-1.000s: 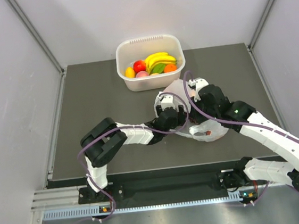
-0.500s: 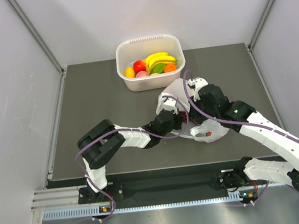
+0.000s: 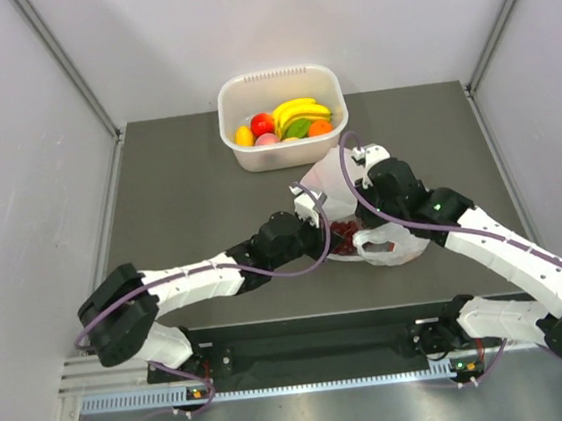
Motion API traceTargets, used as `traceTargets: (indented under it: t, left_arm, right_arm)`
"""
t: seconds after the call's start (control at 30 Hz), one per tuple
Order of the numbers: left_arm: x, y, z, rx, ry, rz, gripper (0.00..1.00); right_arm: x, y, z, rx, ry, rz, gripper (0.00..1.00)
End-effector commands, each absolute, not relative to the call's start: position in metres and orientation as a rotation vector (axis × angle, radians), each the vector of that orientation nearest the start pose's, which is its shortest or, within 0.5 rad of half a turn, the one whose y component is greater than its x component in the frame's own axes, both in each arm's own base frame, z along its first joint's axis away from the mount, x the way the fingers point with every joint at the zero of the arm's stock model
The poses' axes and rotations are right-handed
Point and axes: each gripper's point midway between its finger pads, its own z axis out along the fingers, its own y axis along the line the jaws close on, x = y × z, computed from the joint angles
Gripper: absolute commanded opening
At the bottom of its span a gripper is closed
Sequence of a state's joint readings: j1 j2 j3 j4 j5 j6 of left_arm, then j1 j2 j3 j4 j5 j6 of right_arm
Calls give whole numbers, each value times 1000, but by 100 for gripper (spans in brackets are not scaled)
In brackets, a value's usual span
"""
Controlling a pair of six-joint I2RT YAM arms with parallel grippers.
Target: Untie the knot of the plastic bag and take out the fruit
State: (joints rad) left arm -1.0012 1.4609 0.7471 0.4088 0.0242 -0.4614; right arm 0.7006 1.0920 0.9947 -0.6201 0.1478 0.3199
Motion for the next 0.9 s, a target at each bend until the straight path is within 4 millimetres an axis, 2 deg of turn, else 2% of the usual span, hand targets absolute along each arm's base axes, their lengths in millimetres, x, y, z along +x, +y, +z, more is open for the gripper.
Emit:
traceTargets:
  t: [0.0,0.03,0.2,0.3,0.33,0.37,0.4,0.43,0.5,0.57,0.6,0.67,0.7,0.73,0.8,0.87]
  left_arm:
    - [191,-379,164,641,1974,-1081,0]
    - [187,-377,174,646,1964,-1094,0]
    - [171,-361,190,699,2002,-1095,0]
    - [171,-351,220,650,1946,-1097,0]
    - [172,-346,239,621,1896,-1107,0]
    - [175,-343,250,591,1871,-1103,0]
    - [181,-339,262,549,1841,-1082,0]
    - [186,-334,283,514,1786,-1075,0]
    - [204,-322,308,410,1722,-993,0]
    - [218,-312,324,358,1683,-914,0]
    - [229,-305,342,302,1649,-869,0]
    - [242,-297,362,282,1601,-808,0]
    - [251,-295,380,262,1568,-785,0]
    - [264,-285,388,244,1548,-719,0]
    - [282,-281,415,222,1501,-684,0]
    - [309,-264,429,195,1471,-621,0]
  right_arm:
    - [259,196,209,-303,2199,371,0]
    - [260,196,210,-299,2199,369,0]
    - [263,193,209,-283,2198,355,0]
    - [264,192,209,-283,2196,354,0]
    - [264,191,209,-284,2197,351,0]
    - [264,192,209,-286,2195,355,0]
    - [264,192,210,-288,2194,357,0]
    - [264,193,208,-289,2197,357,0]
    - [263,195,209,-302,2195,373,0]
    - [262,196,206,-311,2200,377,0]
    - [262,196,207,-311,2197,378,0]
    - [262,196,207,-316,2197,380,0]
    - [261,196,207,-317,2197,381,0]
    - [261,196,208,-319,2194,384,0]
    - [261,196,207,-322,2198,378,0]
    - [261,196,208,-323,2195,383,0]
